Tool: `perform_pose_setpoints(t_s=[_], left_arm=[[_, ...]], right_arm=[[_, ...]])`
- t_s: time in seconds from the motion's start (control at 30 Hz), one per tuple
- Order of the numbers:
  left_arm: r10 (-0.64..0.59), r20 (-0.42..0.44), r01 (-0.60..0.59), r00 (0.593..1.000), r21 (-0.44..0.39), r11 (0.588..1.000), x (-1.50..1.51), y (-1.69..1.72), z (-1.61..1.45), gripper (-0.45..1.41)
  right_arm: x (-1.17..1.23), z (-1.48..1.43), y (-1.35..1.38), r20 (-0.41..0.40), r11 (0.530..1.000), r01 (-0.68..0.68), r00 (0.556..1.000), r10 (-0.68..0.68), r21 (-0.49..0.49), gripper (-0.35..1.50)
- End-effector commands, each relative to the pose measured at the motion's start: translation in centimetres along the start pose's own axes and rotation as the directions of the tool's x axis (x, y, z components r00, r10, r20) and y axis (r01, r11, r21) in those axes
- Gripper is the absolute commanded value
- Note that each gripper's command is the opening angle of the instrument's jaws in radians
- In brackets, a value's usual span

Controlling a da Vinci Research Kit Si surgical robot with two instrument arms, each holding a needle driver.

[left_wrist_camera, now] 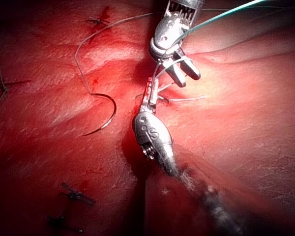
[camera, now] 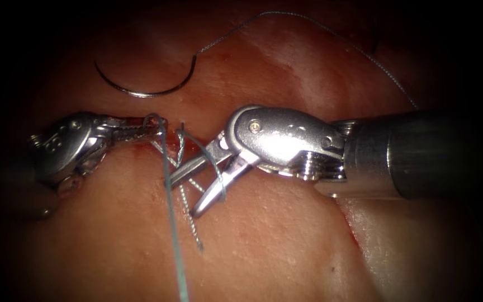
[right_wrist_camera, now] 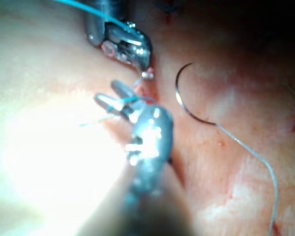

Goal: Wound Closure

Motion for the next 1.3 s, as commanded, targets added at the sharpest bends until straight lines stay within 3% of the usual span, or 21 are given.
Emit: perform_pose_setpoints(t_s=[0.03,0.07,0.13,0.47,0.67,0.93,1.0,1.03,1.13,1.3], left_arm=[[-0.001,0.0,0.001,1.0,-0.006,1.0,-0.08,0.04,0.05,-0.45],[-0.001,0.0,0.001,1.0,-0.006,1.0,-0.08,0.04,0.05,-0.45],[-0.002,-0.001,0.002,1.0,-0.013,1.0,-0.07,0.07,0.07,-0.45],[-0.004,-0.001,0.004,1.0,-0.018,1.0,-0.04,0.1,0.09,-0.45],[-0.007,-0.001,0.006,1.0,-0.017,1.0,-0.01,0.12,0.09,-0.45],[-0.008,-0.001,0.008,1.0,-0.019,1.0,0.01,0.14,0.07,-0.45],[-0.01,-0.001,0.01,1.0,-0.022,1.0,0.03,0.15,0.03,-0.45],[-0.013,-0.001,0.013,1.0,-0.025,1.0,0.06,0.16,0.0,-0.45],[-0.019,-0.002,0.019,1.0,-0.034,0.999,0.15,0.19,-0.08,-0.45],[-0.019,-0.001,0.019,1.0,-0.035,0.999,0.16,0.3,-0.14,-0.45]], right_arm=[[-0.05,0.04,0.04,0.045,1.0,-0.001,0.999,0.001,0.017,0.42],[-0.05,0.04,0.04,0.045,1.0,-0.001,0.999,0.001,0.017,0.42],[-0.09,0.07,0.0,0.1,0.997,-0.004,0.995,-0.004,0.077,0.78],[-0.39,0.37,-0.16,0.18,0.984,-0.026,0.984,-0.007,0.179,0.79],[-0.51,0.47,-0.09,0.204,0.987,-0.017,0.979,-0.016,0.158,0.76],[-0.56,0.49,0.1,0.247,0.994,0.008,0.968,-0.034,0.106,0.19],[-0.61,0.48,0.1,0.27,0.994,0.013,0.962,-0.042,0.109,-0.11],[-0.64,0.48,0.09,0.288,0.993,0.011,0.957,-0.045,0.118,-0.35],[-0.66,0.47,0.09,0.285,0.982,-0.007,0.957,-0.048,0.186,-0.35],[-0.59,0.46,0.11,0.279,0.982,-0.002,0.959,-0.051,0.187,-0.35]])
